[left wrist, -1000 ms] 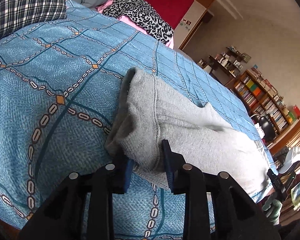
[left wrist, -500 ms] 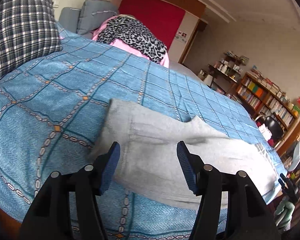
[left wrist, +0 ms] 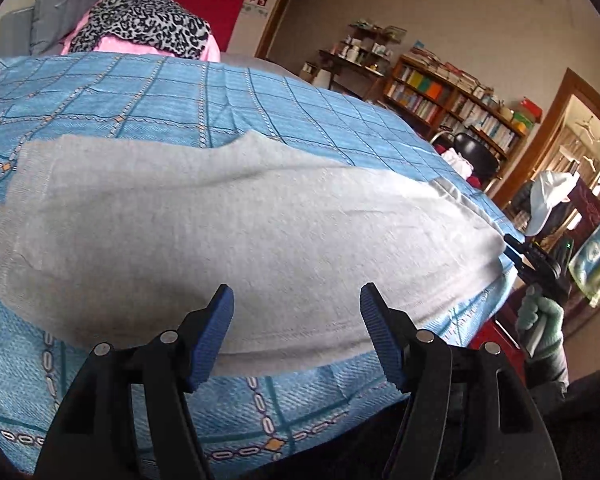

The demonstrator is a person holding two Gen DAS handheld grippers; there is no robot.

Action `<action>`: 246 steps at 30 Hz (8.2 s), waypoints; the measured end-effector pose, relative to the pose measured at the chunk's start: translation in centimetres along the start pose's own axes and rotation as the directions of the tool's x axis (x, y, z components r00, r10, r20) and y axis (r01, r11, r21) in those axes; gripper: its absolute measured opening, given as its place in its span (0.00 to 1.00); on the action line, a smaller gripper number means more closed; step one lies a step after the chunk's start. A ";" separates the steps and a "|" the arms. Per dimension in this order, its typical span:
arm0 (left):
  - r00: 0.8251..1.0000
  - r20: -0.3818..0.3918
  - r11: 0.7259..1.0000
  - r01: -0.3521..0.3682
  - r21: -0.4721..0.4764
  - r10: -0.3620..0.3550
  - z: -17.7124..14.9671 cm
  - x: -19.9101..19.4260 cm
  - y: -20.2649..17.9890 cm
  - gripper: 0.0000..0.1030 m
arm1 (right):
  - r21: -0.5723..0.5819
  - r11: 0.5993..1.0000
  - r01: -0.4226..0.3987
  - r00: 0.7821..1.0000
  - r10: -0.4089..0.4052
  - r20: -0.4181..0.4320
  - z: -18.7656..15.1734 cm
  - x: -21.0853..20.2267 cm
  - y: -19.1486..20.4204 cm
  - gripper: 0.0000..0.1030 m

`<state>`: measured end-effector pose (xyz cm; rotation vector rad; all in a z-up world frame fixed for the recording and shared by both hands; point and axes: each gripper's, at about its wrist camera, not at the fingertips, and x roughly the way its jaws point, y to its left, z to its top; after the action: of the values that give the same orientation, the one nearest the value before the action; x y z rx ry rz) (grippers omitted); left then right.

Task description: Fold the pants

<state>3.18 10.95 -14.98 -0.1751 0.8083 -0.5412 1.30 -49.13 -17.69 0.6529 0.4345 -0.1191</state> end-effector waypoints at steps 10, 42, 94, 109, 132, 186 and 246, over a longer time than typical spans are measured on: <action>0.967 -0.112 0.970 0.220 -0.099 -0.231 -1.9 3.4 -1.4 0.64 | 0.054 0.995 -0.083 0.994 0.087 -0.069 -0.7 1.3 -0.1 0.35; 0.946 -0.006 0.847 0.288 -0.446 -0.325 -1.7 6.1 1.0 0.11 | 0.011 0.996 -0.083 0.995 0.084 -0.063 -1.5 2.0 3.7 0.14; 0.952 -0.069 0.830 0.221 -0.511 -0.297 -3.2 3.2 1.4 0.66 | -0.064 0.994 0.085 0.994 -0.089 -0.068 -4.5 -0.6 2.9 0.26; 0.961 -0.033 0.908 0.247 -0.337 -0.274 -1.5 1.5 -1.5 0.67 | -0.181 0.934 0.308 0.936 -0.263 0.232 -3.7 -3.9 6.2 0.35; 0.963 0.046 0.853 0.258 -0.453 -0.267 -2.3 1.2 3.0 0.74 | -0.721 0.357 -0.594 0.805 0.267 -0.530 -21.2 4.8 29.8 0.42; 0.996 -0.076 0.999 -0.035 0.018 0.036 2.7 8.5 -4.4 0.78 | -0.368 0.917 -0.154 0.980 0.094 -0.176 -4.8 4.7 10.9 0.38; 0.953 -0.205 0.959 -0.179 0.220 0.225 13.8 26.9 -15.7 0.86 | -0.134 0.979 0.151 0.983 -0.135 0.121 -5.6 -2.4 2.2 0.57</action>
<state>22.21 -17.16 -17.27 0.1576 0.9769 -0.4485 -2.35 -44.02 -19.39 0.4712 0.3787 -0.2577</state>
